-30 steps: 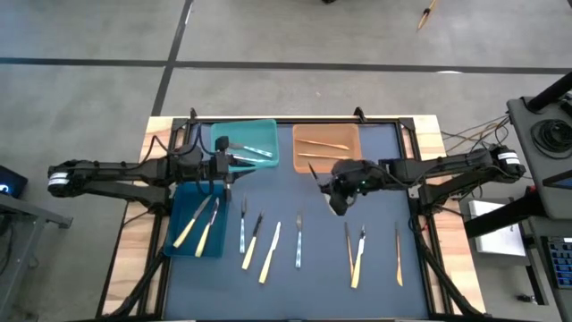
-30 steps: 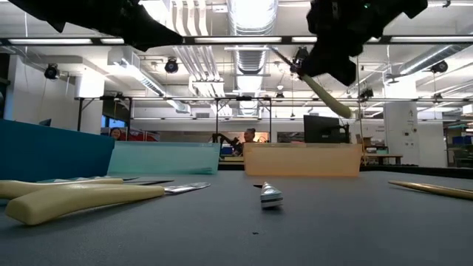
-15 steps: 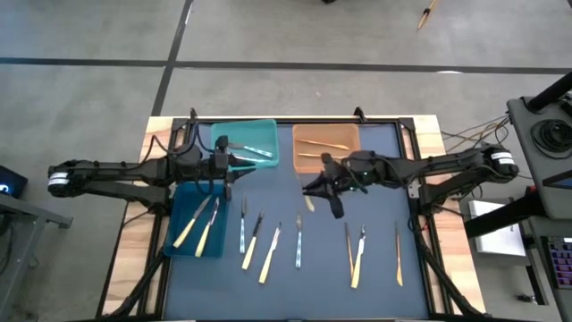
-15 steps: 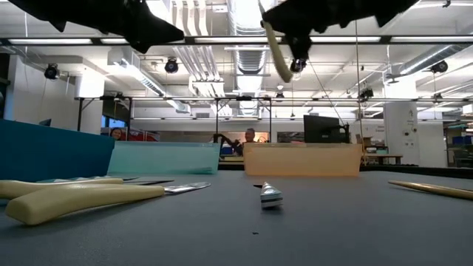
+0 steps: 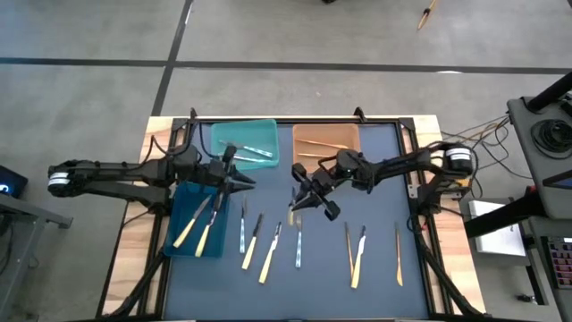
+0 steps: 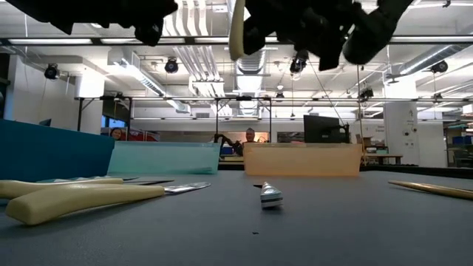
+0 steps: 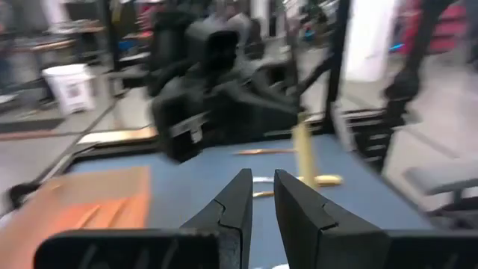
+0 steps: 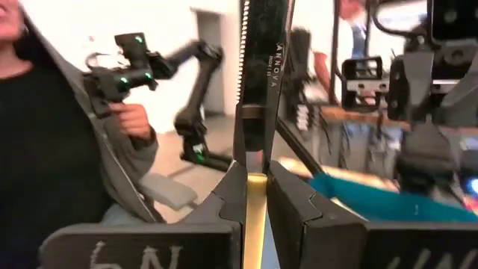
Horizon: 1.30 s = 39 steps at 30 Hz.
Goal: Sort silverware by color (type)
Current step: Put the light yellow knife into the blue bin
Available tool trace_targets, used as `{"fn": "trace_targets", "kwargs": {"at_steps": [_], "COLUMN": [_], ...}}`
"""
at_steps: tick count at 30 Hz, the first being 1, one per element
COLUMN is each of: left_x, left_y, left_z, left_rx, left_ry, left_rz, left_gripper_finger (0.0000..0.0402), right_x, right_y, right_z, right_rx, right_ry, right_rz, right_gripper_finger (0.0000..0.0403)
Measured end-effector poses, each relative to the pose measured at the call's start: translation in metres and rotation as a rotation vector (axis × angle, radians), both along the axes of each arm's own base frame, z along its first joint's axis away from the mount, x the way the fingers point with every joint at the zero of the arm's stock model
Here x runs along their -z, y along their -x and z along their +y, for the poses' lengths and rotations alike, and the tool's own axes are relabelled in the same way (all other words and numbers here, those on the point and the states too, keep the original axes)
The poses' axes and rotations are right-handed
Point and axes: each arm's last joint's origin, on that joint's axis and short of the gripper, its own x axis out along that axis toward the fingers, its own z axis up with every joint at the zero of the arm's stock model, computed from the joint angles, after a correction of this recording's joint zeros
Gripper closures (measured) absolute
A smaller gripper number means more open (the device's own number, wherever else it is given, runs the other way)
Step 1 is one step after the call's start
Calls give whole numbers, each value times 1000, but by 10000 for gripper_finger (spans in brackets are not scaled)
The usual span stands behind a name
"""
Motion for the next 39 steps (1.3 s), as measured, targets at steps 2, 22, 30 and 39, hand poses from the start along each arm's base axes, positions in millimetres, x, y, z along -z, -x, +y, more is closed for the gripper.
{"fn": "trace_targets", "kwargs": {"at_steps": [2, 22, 30, 39], "left_x": [-1, 14, 24, 39], "left_y": [-1, -35, -45, -66], "left_z": [-1, -3, -5, -14], "left_rx": [15, 126, 114, 174], "left_ry": [19, 234, 300, 289], "left_rz": [-15, -9, 26, -18], "left_gripper_finger": [361, 279, 219, 212], "right_x": [4, -12, -13, -12], "right_y": [-4, -38, -44, -47], "right_z": [-2, -9, -11, -11], "right_rx": [-2, 0, 60, 40], "right_ry": [-13, 37, 110, 157], "right_rz": [-19, -72, -77, -54], "right_gripper_finger": [380, 380, 380, 380]}}
